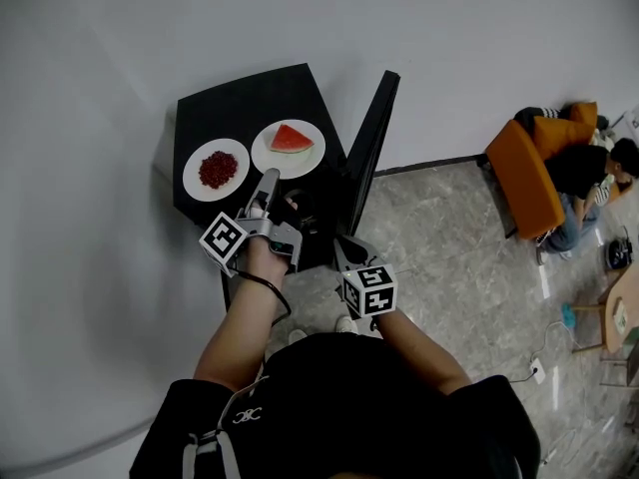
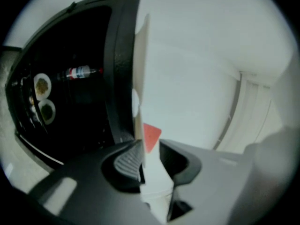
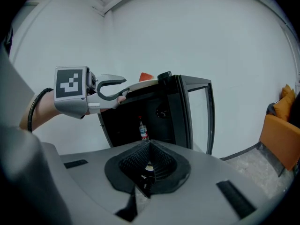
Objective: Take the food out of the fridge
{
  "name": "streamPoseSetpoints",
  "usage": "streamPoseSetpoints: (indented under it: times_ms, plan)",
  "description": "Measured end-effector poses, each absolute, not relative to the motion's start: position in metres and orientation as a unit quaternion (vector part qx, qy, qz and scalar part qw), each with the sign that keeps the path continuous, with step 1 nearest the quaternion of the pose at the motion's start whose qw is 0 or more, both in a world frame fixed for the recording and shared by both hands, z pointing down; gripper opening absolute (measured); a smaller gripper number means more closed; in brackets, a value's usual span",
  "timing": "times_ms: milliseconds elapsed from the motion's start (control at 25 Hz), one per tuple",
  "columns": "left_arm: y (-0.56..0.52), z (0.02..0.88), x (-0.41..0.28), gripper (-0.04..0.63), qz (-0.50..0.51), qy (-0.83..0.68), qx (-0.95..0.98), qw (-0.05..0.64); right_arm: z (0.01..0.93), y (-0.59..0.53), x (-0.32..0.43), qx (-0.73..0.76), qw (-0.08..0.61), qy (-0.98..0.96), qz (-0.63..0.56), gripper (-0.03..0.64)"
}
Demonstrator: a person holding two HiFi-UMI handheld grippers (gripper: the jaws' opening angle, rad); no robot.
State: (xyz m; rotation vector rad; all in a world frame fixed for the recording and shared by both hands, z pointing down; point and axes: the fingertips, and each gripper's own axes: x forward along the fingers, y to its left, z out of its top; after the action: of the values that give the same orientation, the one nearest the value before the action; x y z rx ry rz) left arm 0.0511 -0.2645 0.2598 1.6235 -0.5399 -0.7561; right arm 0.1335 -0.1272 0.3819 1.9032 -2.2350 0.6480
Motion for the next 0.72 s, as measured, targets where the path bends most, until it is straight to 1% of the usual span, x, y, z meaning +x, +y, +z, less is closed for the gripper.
streamPoseSetpoints:
  times_ms: [120,200,280,440,520,600,680,720]
  plan:
    - [-0.258,0.262,0.047,0.074,-0.309,-0.248,0.719,0.571,0.374,-0.128,0.132,0.633,0.056,-0.744,0.206,-0.008]
    - [-0.256,0.264,0.045,0.043,-0.303,-0.253,0.723,0.567,0.369,-0.130,0.129,0.631,0.052,-0.747,0.201,-0.008]
    - [-0.256,0.265,0.044,0.035,-0.303,-0.253,0.722,0.568,0.366,-0.131,0.126,0.629,0.051,-0.749,0.200,-0.008]
    - [-0.256,0.264,0.040,0.067,-0.307,-0.259,0.724,0.561,0.368,-0.129,0.122,0.628,0.056,-0.750,0.201,-0.008]
    - [-0.257,0.265,0.037,0.104,-0.302,-0.270,0.730,0.551,0.370,-0.128,0.123,0.628,0.058,-0.749,0.203,-0.008]
    - [-0.257,0.268,0.033,0.112,-0.295,-0.281,0.736,0.541,0.372,-0.129,0.125,0.629,0.061,-0.748,0.204,-0.008]
    - [-0.255,0.272,0.028,0.094,-0.279,-0.297,0.748,0.525,0.372,-0.130,0.125,0.629,0.062,-0.748,0.204,-0.008]
    - [-0.252,0.275,0.026,0.048,-0.264,-0.307,0.758,0.511,0.372,-0.130,0.124,0.629,0.062,-0.748,0.203,-0.008]
